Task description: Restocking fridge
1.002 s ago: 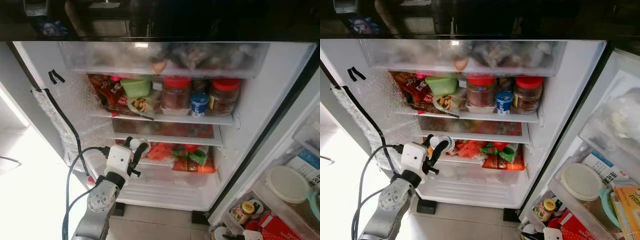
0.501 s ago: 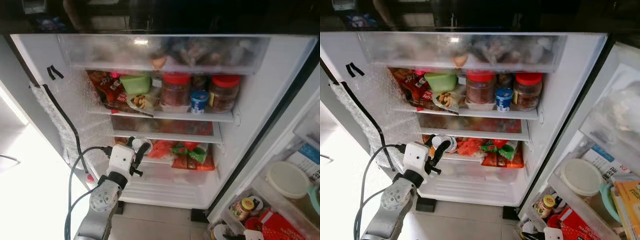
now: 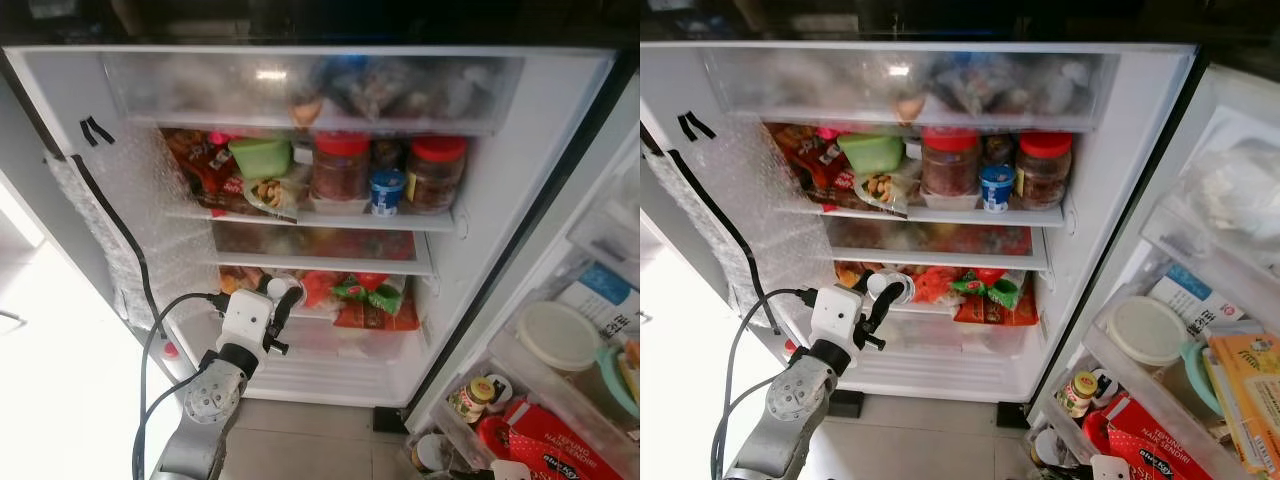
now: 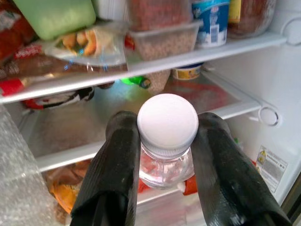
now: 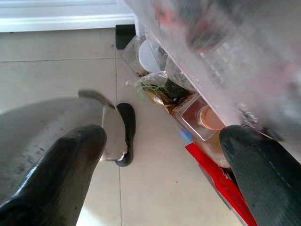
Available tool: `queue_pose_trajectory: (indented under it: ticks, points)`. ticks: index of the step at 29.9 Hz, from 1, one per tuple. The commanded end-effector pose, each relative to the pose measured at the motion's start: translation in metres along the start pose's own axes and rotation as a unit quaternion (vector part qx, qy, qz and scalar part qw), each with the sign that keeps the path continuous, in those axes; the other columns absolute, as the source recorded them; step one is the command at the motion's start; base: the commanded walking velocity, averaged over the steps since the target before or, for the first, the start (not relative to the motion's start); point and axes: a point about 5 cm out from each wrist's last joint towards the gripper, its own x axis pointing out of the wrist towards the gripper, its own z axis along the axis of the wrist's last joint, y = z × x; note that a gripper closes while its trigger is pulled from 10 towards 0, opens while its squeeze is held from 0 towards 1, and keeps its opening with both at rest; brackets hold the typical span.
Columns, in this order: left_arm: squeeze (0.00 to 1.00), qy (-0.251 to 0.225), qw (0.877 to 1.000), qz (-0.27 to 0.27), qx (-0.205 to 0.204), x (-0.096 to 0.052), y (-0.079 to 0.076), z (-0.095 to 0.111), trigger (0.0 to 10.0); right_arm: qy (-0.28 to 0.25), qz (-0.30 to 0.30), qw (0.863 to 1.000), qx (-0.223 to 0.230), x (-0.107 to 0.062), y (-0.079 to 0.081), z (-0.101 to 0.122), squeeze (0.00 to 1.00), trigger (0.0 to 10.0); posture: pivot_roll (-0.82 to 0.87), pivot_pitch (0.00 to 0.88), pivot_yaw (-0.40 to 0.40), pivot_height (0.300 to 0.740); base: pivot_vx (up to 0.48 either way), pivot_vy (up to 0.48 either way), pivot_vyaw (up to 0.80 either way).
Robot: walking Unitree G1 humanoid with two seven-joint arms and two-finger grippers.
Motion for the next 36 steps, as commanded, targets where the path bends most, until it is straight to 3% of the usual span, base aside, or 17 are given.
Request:
queue_pose_trajectory:
  ticks: [1, 7, 9, 12, 15, 18, 19, 36]
  points:
    - [0.00, -0.014, 1.000, 0.000, 0.004, 0.002, 0.001, 0.007, 10.0, -0.006, -0.004, 1.000, 0.000, -0.001, -0.003, 0.001, 0.00, 10.0, -0.07, 0.067, 0.001, 0.647, 0.000, 0.000, 0.00]
    - [0.00, -0.013, 1.000, 0.002, 0.002, 0.001, 0.000, 0.007, 10.0, -0.046, 0.067, 0.997, -0.005, -0.001, 0.006, 0.010, 0.00, 10.0, -0.06, 0.073, 0.001, 0.647, 0.000, 0.000, 0.00]
    - [0.00, -0.013, 1.000, 0.001, 0.002, 0.001, 0.000, 0.007, 10.0, -0.047, 0.095, 0.993, -0.042, -0.001, 0.010, 0.013, 0.00, 10.0, -0.06, 0.073, 0.001, 0.647, 0.000, 0.000, 0.00]
    - [0.00, -0.012, 1.000, 0.000, 0.002, 0.002, 0.000, 0.006, 10.0, -0.042, 0.129, 0.977, -0.165, 0.000, 0.016, 0.018, 0.00, 10.0, -0.07, 0.072, 0.003, 0.647, 0.000, 0.000, 0.00]
    - [0.00, -0.012, 1.000, -0.001, 0.002, 0.002, 0.000, 0.006, 10.0, -0.039, 0.135, 0.970, -0.197, 0.000, 0.017, 0.018, 0.00, 10.0, -0.07, 0.071, 0.003, 0.647, 0.000, 0.000, 0.00]
    - [0.00, -0.012, 1.000, -0.003, 0.002, 0.003, -0.001, 0.006, 10.0, -0.020, 0.161, 0.943, -0.291, 0.000, 0.022, 0.018, 0.00, 10.0, -0.07, 0.071, 0.002, 0.647, 0.000, 0.000, 0.00]
    - [0.00, -0.013, 1.000, -0.004, 0.001, 0.003, -0.002, 0.006, 10.0, -0.016, 0.163, 0.939, -0.301, 0.000, 0.022, 0.017, 0.00, 10.0, -0.07, 0.071, 0.002, 0.647, 0.000, 0.000, 0.00]
    - [0.00, -0.036, 0.999, 0.003, -0.008, 0.009, 0.002, 0.015, 10.0, 0.012, 0.150, 0.943, -0.298, 0.001, 0.018, 0.012, 0.00, 10.0, -0.06, 0.069, 0.009, 0.647, 0.000, 0.000, 0.00]
